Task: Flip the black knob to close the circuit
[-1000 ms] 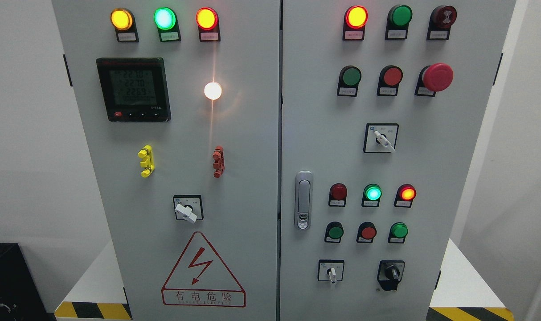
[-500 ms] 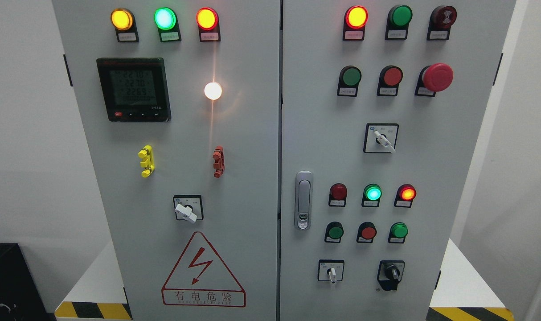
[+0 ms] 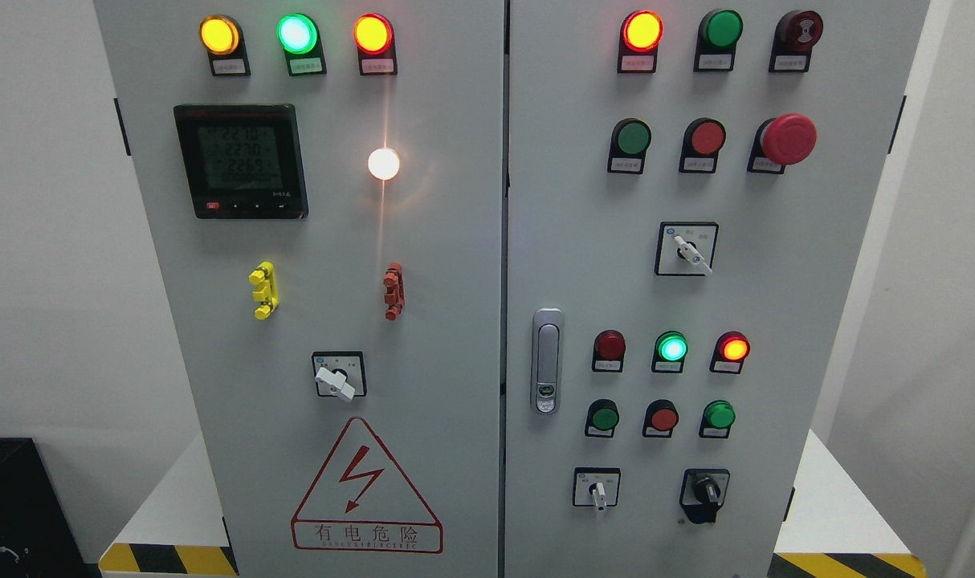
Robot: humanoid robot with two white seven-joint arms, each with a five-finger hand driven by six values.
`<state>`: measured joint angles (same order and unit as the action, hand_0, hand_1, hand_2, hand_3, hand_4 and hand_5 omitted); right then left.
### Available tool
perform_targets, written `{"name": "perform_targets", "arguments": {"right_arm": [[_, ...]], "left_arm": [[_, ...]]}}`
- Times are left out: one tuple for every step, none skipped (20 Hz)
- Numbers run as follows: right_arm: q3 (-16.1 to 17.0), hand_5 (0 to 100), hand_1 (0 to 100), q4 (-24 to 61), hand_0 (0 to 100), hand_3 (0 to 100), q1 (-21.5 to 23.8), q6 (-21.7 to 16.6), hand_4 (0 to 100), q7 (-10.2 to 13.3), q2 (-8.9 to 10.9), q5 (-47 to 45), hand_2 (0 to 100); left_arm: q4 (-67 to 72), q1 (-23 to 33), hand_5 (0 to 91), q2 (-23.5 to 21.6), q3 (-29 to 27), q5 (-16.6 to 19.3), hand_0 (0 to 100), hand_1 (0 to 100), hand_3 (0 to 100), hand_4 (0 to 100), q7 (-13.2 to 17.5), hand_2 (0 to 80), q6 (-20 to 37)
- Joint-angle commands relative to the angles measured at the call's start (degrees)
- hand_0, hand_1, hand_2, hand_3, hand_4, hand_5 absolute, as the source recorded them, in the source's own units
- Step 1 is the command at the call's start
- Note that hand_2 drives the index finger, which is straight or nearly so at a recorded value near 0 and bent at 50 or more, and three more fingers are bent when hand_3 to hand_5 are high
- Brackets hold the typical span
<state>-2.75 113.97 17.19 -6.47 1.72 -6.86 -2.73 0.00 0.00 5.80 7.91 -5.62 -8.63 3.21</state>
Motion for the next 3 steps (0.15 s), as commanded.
{"name": "perform_targets", "arguments": {"right_arm": [[-0.8,0,3,0.7,0,8,0.8,-1.5,4,-1.2,0.09,-2.8,0],[-0.8,0,2,0.7,0,7,1.1,-2.0,2,-1.3,0.09,-2.9,0],[-0.8,0,2,0.7,0,5,1.2,-2.2,1,-1.3,0.09,-2.9,0]], "left_arm": [[-1.7,1.3,0.0,0.0,0.0,0.0,12,56,0,0,0.0,0.0,0.0],[-1.7,1.2,0.0,0.0,0.0,0.0,12,56,0,0,0.0,0.0,0.0],[-1.7,1.3,0.0,0.0,0.0,0.0,12,56,0,0,0.0,0.0,0.0]]}}
